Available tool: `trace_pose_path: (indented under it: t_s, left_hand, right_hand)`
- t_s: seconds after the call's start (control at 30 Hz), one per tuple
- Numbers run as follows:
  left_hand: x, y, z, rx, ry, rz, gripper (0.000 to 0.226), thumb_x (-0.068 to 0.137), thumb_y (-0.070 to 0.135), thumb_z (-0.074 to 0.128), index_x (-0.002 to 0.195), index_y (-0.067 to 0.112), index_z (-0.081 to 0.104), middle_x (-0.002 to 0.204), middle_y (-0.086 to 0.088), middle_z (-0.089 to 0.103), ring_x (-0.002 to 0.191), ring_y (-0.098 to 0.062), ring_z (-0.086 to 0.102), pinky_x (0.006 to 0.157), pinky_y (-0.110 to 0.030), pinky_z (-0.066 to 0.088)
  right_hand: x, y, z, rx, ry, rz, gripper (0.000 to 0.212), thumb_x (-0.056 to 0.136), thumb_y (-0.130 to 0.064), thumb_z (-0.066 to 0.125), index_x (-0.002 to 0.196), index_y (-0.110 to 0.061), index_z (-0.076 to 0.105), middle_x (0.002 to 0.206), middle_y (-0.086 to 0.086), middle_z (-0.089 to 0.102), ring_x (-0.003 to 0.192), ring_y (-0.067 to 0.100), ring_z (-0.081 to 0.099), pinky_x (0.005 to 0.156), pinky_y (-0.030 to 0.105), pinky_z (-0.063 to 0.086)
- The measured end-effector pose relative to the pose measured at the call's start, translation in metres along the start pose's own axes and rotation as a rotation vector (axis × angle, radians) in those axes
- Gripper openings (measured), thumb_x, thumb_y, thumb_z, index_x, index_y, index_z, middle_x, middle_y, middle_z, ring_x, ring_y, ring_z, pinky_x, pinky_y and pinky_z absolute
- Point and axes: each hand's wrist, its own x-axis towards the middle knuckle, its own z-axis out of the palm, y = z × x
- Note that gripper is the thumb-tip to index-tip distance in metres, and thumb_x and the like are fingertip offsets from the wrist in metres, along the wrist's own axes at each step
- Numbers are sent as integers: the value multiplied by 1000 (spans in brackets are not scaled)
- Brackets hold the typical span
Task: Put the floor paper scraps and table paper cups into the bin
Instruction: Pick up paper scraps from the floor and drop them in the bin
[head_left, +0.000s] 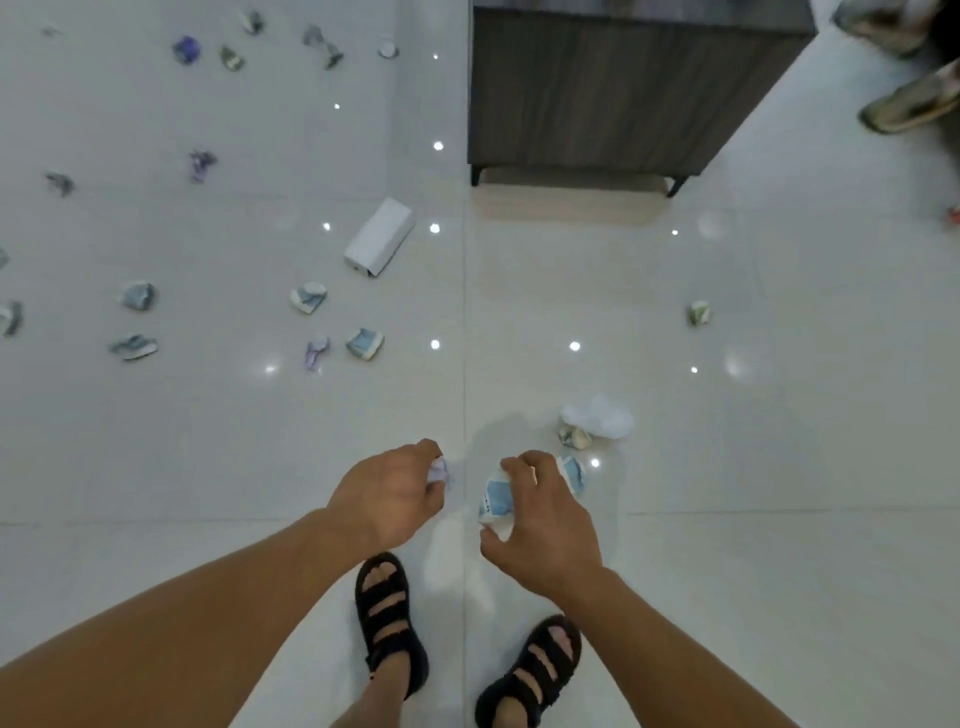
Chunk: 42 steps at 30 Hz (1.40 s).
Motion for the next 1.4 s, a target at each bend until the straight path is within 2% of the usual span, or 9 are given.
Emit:
trace_pose_path:
  t_s: [0.13, 0.23, 0.43, 0.6, 0.73, 0.9, 1.03, 1.2, 1.4]
  left_hand:
    - [-65, 15, -73, -6, 111, -64, 7, 94, 25, 49, 96, 20, 53, 86, 9, 58, 69, -5, 47, 56, -10, 32]
    - [-114, 19, -113, -24, 156, -160, 24, 94, 33, 51, 112, 18, 55, 102, -1, 65, 79, -14, 53, 66, -21, 35]
    - [-227, 16, -166, -121, 356, -368, 27, 93, 36, 49, 116, 22, 52, 107, 1, 65, 79, -14, 52, 64, -23, 35]
    - [-314, -4, -194, -246, 503, -526, 24, 91, 35, 49, 113, 24, 51, 109, 6, 64, 84, -16, 53, 66, -24, 36]
    - [-376, -40, -205, -310, 631, -603, 21, 90, 38, 53, 105, 24, 53, 99, 7, 62, 79, -15, 52, 57, -20, 34]
    - [-457, -110, -207, -419, 744, -711, 16, 89, 43, 57, 93, 28, 51, 76, 19, 51, 66, -1, 48, 51, -13, 30]
    - [-525, -179, -214, -444, 803, -797, 8, 90, 36, 54, 91, 30, 48, 82, 14, 54, 70, -8, 50, 52, -13, 33]
    - [-590, -248, -230, -464, 847, -898, 16, 90, 34, 54, 103, 25, 54, 94, 7, 60, 81, -16, 53, 64, -23, 39]
    - [-625, -325, -257, -535, 868, -949, 10, 89, 31, 53, 98, 28, 56, 96, 9, 62, 85, -16, 57, 70, -23, 44]
  right_hand:
    - [-11, -74, -67, -89, -65, -160, 79, 76, -50, 68, 141, -18, 37, 134, 1, 39, 110, 21, 52, 81, 31, 50]
    - [-21, -123, -108, -149, -82, -254, 82, 76, -53, 68, 143, -20, 34, 134, 1, 40, 111, 21, 50, 82, 33, 49]
    - [-48, -217, -174, -223, -126, -429, 85, 73, -52, 66, 144, -22, 32, 137, 0, 38, 115, 23, 50, 85, 33, 46]
    - [-72, -308, -185, -354, -187, -634, 80, 75, -52, 66, 142, -22, 35, 135, 1, 41, 117, 23, 47, 84, 35, 47]
    - [-91, -388, -165, -452, -216, -788, 75, 75, -52, 67, 137, -20, 38, 133, 3, 43, 115, 25, 48, 85, 37, 50]
    - [-119, -496, -114, -546, -262, -934, 64, 74, -50, 68, 126, -20, 44, 122, 4, 47, 103, 23, 49, 80, 37, 51]
    - [-144, -580, -60, -587, -306, -1011, 60, 72, -51, 67, 120, -22, 45, 119, 2, 48, 99, 22, 49, 77, 33, 50]
    - [-165, -672, 2, -585, -348, -1098, 73, 73, -52, 70, 133, -24, 40, 126, 1, 47, 105, 22, 49, 80, 30, 50]
    - [-151, -754, 63, -584, -409, -1110, 81, 71, -53, 71, 138, -26, 35, 129, -1, 44, 107, 20, 48, 82, 29, 50]
